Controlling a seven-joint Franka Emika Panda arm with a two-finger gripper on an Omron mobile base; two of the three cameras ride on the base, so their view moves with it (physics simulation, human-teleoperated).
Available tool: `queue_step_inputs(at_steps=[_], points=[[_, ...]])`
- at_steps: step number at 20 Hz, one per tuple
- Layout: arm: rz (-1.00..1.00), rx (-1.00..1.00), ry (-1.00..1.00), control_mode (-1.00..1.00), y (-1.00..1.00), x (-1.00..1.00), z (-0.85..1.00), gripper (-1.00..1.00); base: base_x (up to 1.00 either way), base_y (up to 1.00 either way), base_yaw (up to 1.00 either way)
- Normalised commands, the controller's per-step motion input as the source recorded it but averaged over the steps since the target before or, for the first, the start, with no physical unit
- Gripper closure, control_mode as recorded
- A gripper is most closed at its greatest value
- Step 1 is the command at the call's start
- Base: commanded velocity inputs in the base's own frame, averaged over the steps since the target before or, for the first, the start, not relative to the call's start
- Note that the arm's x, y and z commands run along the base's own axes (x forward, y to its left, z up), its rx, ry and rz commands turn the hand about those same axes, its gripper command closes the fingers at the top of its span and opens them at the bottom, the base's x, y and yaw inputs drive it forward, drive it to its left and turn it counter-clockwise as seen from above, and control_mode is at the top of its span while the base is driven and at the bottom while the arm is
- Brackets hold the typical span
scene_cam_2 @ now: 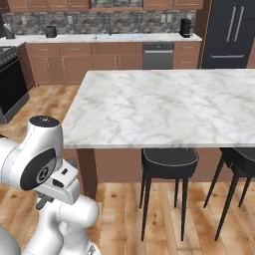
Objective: Take the fork and place it on the left side of the plate. Then take the spoon and place it on the right side of the plate. Make sure they're directly next to the plate.
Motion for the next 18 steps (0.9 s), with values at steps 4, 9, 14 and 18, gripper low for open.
queue_step_inputs(at_steps=[4,9,14,18], points=[[0.00,0.00,0.00,1.00,0.00,0.00,0.00,1.00,0.24,-1.00,0.00],[0.00,0.00,0.00,1.00,0.00,0.00,0.00,1.00,0.27,-1.00,0.00],[0.00,0.00,0.00,1.00,0.00,0.00,0.00,1.00,0.29,-1.00,0.00],[0.00,0.00,0.00,1.00,0.00,0.00,0.00,1.00,0.29,-1.00,0.00]])
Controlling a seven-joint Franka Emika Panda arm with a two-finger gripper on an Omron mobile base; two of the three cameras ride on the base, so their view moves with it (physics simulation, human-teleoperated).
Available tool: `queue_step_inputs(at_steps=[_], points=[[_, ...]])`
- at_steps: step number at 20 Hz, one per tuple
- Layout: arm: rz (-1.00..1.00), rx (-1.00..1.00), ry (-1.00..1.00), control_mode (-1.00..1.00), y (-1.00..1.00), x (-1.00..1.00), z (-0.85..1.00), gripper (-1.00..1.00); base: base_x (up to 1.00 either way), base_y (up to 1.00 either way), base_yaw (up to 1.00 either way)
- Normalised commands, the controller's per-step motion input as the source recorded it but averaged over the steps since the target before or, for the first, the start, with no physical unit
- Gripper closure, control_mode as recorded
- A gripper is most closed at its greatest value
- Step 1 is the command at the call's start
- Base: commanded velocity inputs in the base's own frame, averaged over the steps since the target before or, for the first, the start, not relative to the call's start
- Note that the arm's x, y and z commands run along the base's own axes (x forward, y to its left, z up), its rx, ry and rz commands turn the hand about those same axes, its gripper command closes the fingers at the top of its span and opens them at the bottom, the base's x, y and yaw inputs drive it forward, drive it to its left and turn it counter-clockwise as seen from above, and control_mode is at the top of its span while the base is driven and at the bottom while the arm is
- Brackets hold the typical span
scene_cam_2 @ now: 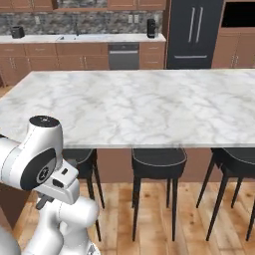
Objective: Take the fork and place it on the left side of the plate. Then take the spoon and place it on the right side of the plate. Make sure they're directly next to the plate.
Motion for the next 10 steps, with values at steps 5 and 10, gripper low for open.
queue_step_inputs(at_steps=[5,10], points=[[0.00,0.00,0.00,1.00,0.00,0.00,0.00,1.00,0.30,-1.00,0.00],[0.00,0.00,0.00,1.00,0.00,0.00,0.00,1.00,0.35,-1.00,0.00]])
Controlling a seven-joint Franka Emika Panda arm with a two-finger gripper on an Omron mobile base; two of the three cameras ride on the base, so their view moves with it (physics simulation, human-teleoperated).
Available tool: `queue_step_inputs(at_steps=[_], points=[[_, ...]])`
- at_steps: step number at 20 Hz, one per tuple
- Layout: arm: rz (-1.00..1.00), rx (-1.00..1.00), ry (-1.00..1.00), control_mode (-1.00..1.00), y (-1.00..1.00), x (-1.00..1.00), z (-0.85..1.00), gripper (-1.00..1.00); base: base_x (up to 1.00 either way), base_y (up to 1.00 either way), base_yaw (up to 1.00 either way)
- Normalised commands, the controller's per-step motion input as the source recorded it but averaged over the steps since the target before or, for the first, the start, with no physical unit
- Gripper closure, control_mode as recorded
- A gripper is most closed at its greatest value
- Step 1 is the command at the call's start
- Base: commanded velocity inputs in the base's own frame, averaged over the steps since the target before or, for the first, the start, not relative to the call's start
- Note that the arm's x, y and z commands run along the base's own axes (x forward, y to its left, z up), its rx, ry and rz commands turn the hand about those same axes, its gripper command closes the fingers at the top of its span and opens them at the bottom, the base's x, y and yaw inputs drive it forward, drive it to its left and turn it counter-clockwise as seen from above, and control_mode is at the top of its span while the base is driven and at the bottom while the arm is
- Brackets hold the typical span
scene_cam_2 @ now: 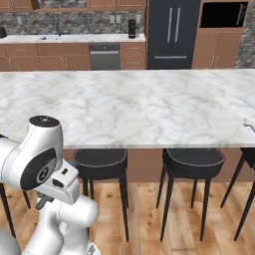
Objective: Take the fork and place it on the left side of the plate. Then take the spoon and place it on the right side of the plate. Make sure they're directly next to the plate.
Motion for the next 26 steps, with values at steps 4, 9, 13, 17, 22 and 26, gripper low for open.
queue_step_inputs(at_steps=[4,9,13,17,22,26], points=[[0.00,0.00,0.00,1.00,0.00,0.00,0.00,1.00,0.37,-1.00,0.00],[0.00,0.00,0.00,1.00,0.00,0.00,0.00,1.00,0.46,-1.00,0.00],[0.00,0.00,0.00,1.00,0.00,0.00,0.00,1.00,0.54,-1.00,0.00],[0.00,0.00,0.00,1.00,0.00,0.00,0.00,1.00,0.63,-1.00,0.00],[0.00,0.00,0.00,1.00,0.00,0.00,0.00,1.00,0.74,-1.00,0.00],[0.00,0.00,0.00,1.00,0.00,0.00,0.00,1.00,0.87,-1.00,0.00]])
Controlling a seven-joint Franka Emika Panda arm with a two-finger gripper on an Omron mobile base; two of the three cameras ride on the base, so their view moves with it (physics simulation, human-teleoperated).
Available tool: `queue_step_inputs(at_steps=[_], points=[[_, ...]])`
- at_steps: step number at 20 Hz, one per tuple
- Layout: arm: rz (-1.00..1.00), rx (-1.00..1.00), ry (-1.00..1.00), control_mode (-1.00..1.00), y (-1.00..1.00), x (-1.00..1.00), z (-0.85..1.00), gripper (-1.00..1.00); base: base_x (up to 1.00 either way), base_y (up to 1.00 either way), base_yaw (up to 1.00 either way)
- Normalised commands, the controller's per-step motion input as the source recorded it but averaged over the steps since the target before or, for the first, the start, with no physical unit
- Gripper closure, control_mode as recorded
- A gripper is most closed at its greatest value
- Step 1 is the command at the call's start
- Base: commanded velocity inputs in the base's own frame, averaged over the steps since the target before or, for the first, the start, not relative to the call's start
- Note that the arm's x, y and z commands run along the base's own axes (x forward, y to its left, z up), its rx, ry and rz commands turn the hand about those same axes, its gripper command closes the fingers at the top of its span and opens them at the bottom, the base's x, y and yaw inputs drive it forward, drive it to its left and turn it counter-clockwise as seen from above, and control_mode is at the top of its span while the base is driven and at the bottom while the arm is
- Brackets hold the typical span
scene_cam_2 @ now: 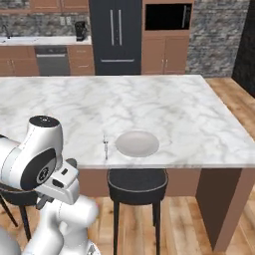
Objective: Take the fork and place it on the left side of the plate. Then take the spoon and place it on the right side of the plate. Make sure they're directly next to the plate.
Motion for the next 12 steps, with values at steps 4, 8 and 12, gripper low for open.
queue_step_inputs(at_steps=[4,8,12], points=[[0.00,0.00,0.00,1.00,0.00,0.00,0.00,1.00,0.79,-1.00,0.01],[0.00,0.00,0.00,1.00,0.00,0.00,0.00,1.00,0.88,-0.97,0.04],[0.00,0.00,0.00,1.00,0.00,0.00,0.00,1.00,0.90,-0.91,0.07]])
